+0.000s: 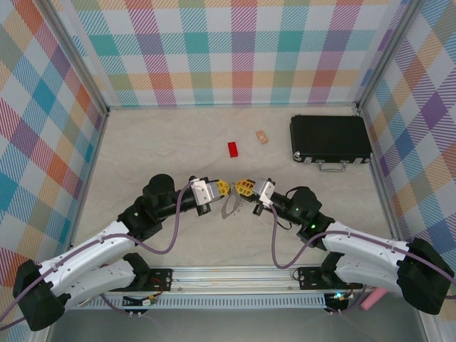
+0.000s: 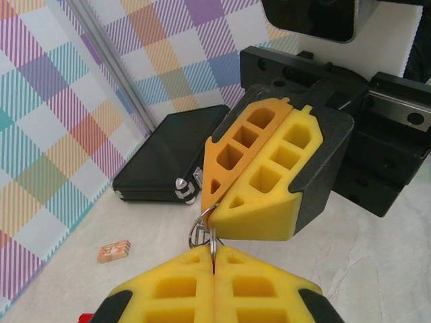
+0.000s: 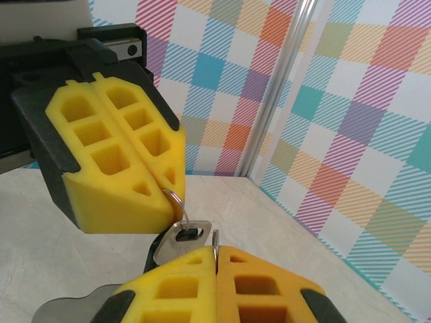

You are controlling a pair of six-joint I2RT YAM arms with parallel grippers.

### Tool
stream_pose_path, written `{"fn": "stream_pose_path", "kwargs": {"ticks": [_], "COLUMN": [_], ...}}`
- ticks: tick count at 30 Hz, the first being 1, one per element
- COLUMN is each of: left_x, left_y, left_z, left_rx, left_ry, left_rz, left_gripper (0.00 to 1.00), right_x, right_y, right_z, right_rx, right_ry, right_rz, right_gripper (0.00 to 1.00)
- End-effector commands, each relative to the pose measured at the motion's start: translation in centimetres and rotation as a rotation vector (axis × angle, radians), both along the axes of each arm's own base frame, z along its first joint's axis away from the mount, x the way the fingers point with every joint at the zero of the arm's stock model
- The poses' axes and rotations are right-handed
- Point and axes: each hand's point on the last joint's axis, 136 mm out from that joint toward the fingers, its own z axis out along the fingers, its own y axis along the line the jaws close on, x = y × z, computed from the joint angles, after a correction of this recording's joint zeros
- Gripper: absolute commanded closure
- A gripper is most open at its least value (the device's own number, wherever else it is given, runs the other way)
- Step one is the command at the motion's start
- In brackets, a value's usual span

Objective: Put the keys on the keyring

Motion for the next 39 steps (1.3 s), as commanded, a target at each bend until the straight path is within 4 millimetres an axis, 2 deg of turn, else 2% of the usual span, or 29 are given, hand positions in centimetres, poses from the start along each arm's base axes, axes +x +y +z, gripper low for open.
{"fn": "stream_pose_path", "kwargs": {"ticks": [1, 15, 21, 25, 30, 39], "left_x": [-0.3, 1.1, 1.7, 1.4, 1.6, 0.3], "left_y": [0.2, 0.4, 0.3, -0.1, -0.3, -0.6], "left_z": [1.0, 1.2, 1.9, 1.7, 2.5, 2.1], "left_rx": [-0.009, -0.026, -0.037, -0.067, -0.135, -0.057], "left_ry": [-0.029, -0.005, 0.093, 0.127, 0.199, 0.153], "left_rz": [-0.018, 0.049, 0.060, -0.015, -0.099, -0.185], "left_gripper": [1.00, 1.00, 1.00, 1.00, 1.00, 1.00], "right_x": [0.4, -1.2, -0.8, -0.7, -0.7, -1.8], "right_y": [-0.2, -0.1, -0.7, -1.7, -2.6, -2.0], "right_z": [1.9, 2.2, 2.4, 3.0, 3.6, 3.1], "right_rx": [0.053, 0.062, 0.076, 0.099, 0.114, 0.086], "right_ry": [-0.013, -0.031, -0.019, -0.019, -0.014, -0.009], "right_rz": [-0.015, 0.060, 0.033, 0.029, 0.035, 0.112], "right_gripper": [1.00, 1.00, 1.00, 1.00, 1.00, 1.00]}}
